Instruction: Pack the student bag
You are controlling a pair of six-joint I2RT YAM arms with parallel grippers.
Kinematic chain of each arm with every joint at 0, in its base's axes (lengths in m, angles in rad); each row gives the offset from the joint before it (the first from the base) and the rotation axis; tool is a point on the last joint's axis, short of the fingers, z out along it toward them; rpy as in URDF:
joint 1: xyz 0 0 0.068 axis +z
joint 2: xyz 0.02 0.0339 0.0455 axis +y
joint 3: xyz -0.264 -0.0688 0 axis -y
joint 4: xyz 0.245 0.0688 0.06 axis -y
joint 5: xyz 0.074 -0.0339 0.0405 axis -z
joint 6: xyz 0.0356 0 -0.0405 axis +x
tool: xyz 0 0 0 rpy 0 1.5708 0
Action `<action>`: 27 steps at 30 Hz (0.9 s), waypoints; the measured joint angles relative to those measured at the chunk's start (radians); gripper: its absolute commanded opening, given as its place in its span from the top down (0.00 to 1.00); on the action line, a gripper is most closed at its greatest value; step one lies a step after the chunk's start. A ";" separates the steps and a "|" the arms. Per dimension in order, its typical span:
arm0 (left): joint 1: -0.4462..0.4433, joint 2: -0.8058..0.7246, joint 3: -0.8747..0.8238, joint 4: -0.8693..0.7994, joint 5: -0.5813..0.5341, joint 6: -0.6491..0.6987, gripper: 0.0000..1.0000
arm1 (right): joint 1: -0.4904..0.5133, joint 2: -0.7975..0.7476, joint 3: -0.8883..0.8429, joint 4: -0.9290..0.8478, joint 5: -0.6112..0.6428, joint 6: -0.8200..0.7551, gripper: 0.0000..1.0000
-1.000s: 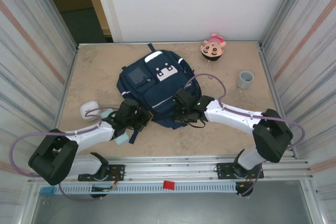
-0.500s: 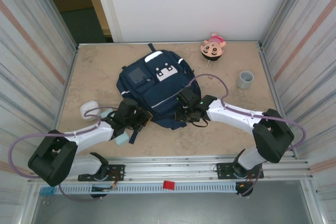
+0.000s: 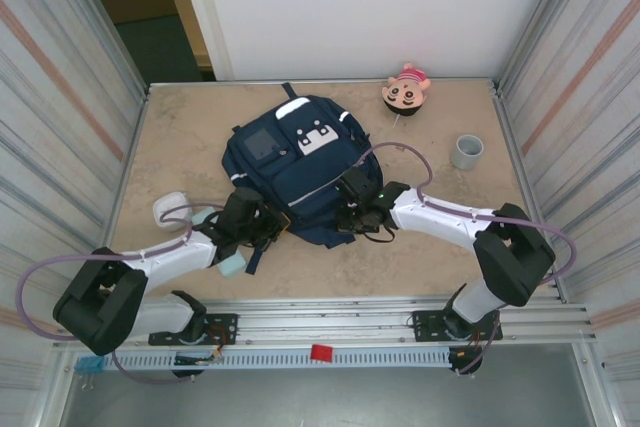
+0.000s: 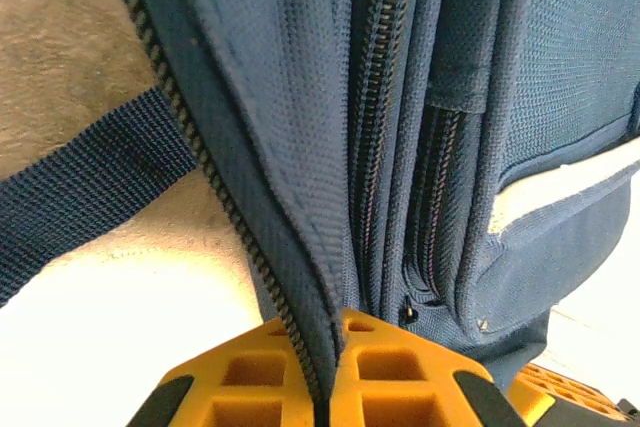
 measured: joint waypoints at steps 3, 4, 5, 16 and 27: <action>0.026 -0.017 0.000 -0.021 0.024 0.027 1.00 | -0.018 -0.028 -0.011 -0.010 -0.003 -0.001 1.00; 0.041 -0.030 0.002 -0.035 0.034 0.041 1.00 | -0.027 -0.045 -0.019 -0.013 -0.006 -0.004 1.00; 0.066 -0.050 0.003 -0.056 0.047 0.061 1.00 | -0.040 -0.071 -0.033 -0.019 -0.006 -0.011 1.00; 0.375 -0.080 0.106 -0.299 0.188 0.343 0.92 | 0.034 -0.152 -0.069 0.059 -0.109 -0.082 1.00; 0.443 -0.048 0.210 -0.336 0.199 0.426 0.48 | 0.150 -0.022 -0.014 0.158 -0.074 -0.012 1.00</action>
